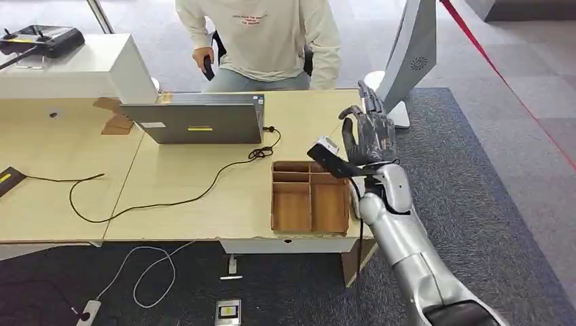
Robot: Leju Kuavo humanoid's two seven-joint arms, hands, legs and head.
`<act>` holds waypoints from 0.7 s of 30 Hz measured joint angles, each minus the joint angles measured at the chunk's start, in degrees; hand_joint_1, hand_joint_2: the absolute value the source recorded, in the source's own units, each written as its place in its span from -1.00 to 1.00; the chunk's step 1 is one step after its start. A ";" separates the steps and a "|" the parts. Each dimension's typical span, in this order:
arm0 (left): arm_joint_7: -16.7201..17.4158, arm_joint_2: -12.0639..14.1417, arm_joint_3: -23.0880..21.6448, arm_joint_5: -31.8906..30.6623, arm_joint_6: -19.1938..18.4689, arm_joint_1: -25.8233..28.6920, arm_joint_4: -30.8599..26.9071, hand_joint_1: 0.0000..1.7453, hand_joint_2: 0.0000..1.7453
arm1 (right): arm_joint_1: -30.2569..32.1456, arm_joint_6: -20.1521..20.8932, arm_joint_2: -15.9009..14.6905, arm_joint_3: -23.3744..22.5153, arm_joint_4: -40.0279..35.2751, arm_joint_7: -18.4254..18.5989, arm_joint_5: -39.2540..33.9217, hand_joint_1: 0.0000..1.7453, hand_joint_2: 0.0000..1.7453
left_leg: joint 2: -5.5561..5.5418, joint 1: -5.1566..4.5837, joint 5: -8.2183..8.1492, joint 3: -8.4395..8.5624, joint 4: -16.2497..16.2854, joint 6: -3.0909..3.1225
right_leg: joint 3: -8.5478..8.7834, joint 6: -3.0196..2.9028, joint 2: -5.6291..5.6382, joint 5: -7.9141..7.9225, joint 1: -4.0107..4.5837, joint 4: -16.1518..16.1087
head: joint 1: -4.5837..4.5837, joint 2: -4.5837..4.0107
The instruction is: Pass the card to the sensor for recognition and then transmit it.
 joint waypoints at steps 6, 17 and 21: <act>0.04 -0.04 -0.07 -0.83 0.00 -0.18 0.00 -1.00 -1.00 | -2.18 -0.20 -0.94 -0.79 -1.55 -0.96 -0.37 1.00 1.00 | -0.01 0.01 0.00 0.00 0.00 0.00 | 0.00 0.00 0.00 0.00 0.00 0.00 | 0.02 0.00; 1.86 -0.07 -1.03 -3.28 -0.04 -1.29 0.00 -1.00 -1.00 | -3.31 1.66 -0.72 -1.03 -1.05 -2.05 1.11 1.00 1.00 | 0.00 0.01 0.00 -0.04 -0.01 -0.01 | 0.00 -0.01 0.00 0.01 0.00 0.01 | 0.00 0.00; 3.01 -0.09 -1.55 -4.63 -0.76 -2.39 -0.02 -1.00 -1.00 | -6.86 5.57 0.65 -0.35 0.98 -2.97 3.32 1.00 1.00 | -0.01 0.01 0.03 -0.05 -0.01 -0.02 | 0.00 -0.01 0.00 0.02 0.01 0.02 | 0.00 0.00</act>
